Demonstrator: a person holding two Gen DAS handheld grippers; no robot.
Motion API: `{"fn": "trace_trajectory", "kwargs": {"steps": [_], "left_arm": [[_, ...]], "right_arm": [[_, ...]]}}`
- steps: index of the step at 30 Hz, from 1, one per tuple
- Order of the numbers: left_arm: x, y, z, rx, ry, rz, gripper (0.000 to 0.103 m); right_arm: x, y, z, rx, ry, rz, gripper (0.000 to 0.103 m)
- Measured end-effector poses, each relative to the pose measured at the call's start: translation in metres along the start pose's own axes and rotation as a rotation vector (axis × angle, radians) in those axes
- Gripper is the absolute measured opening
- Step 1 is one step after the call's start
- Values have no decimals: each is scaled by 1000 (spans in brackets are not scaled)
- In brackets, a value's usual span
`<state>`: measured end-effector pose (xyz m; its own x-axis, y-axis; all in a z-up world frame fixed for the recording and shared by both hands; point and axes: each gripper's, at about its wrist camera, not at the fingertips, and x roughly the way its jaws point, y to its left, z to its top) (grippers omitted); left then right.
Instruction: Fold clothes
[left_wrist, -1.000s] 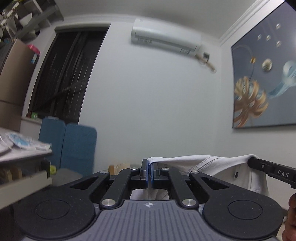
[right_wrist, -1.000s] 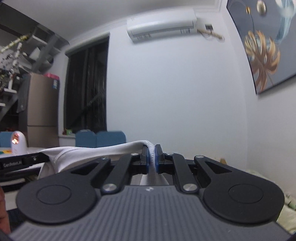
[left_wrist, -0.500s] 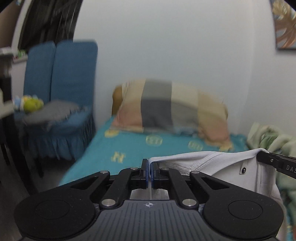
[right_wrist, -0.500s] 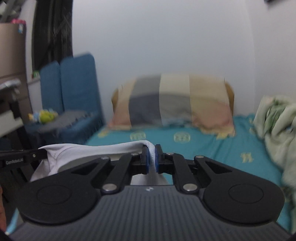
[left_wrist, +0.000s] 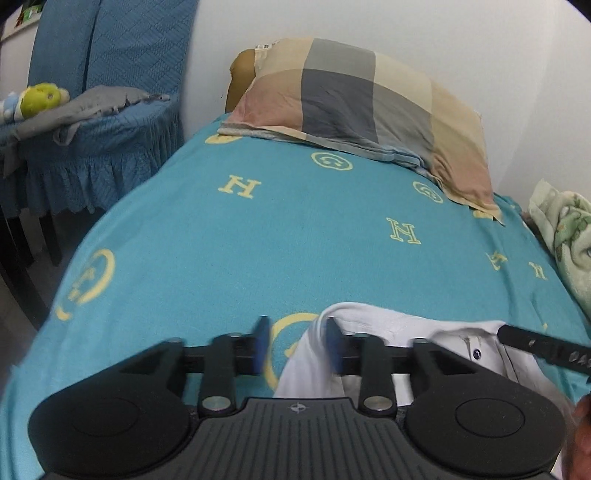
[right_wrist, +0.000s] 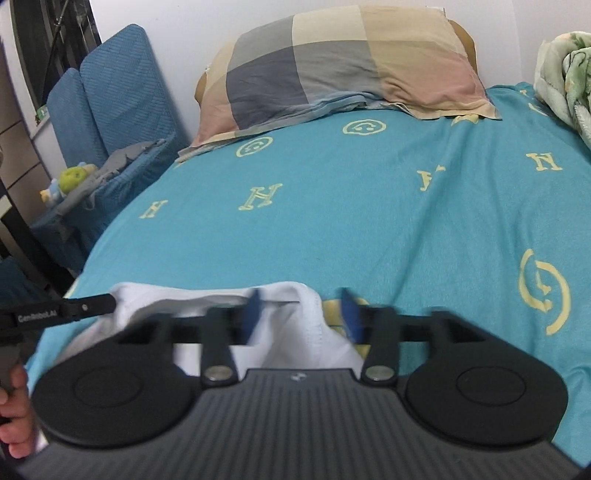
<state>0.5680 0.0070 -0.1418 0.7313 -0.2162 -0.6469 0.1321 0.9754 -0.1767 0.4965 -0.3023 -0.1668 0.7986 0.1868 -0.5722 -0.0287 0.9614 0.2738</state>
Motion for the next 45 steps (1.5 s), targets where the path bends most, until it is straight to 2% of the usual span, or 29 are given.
{"fn": "trace_trajectory", "kwargs": {"steps": [3, 7, 11, 15, 18, 21, 24, 26, 28, 33, 35, 37, 39, 41, 42, 45], "left_arm": [[-62, -6, 3, 6, -22, -25, 61], [-143, 0, -11, 19, -64, -48, 68], [-233, 7, -46, 0, -103, -74, 68], [-311, 8, -88, -30, -127, -98, 68], [-354, 4, -115, -20, -142, -102, 66], [-379, -4, -138, 19, -135, -84, 66], [-386, -17, -162, 75, -98, -77, 66], [-373, -30, -174, 137, -64, -47, 66], [-361, -42, -184, 196, -46, -27, 66], [-324, -56, -196, 239, -29, -30, 65], [-308, -57, -200, 249, -16, -28, 59], [-290, -55, -201, 259, 4, -22, 41], [-273, -52, -202, 269, 24, -19, 35], [-259, -50, -204, 278, 37, -13, 19], [-256, -48, -204, 271, 33, -14, 5], [-258, -40, -197, 225, -18, -18, 2]], "right_arm": [[-32, 8, 5, -18, -22, -6, 68], [-105, 21, 2, -11, -47, 2, 68], [-183, 34, -18, -6, -59, 23, 68], [-258, 49, -54, -13, -87, 30, 68], [-303, 57, -89, -4, -102, 35, 68], [-336, 67, -118, 2, -88, 17, 68], [-362, 72, -139, 19, -98, 26, 68], [-369, 69, -149, 47, -94, 47, 68], [-368, 63, -155, 79, -92, 59, 68], [-348, 50, -156, 139, -70, 66, 68], [-338, 48, -158, 148, -55, 66, 68], [-330, 47, -159, 138, -47, 62, 68], [-323, 48, -160, 124, -44, 58, 68], [-318, 46, -159, 123, -45, 66, 68], [-315, 46, -158, 124, -45, 71, 68], [-310, 45, -157, 125, -36, 73, 68]]}}
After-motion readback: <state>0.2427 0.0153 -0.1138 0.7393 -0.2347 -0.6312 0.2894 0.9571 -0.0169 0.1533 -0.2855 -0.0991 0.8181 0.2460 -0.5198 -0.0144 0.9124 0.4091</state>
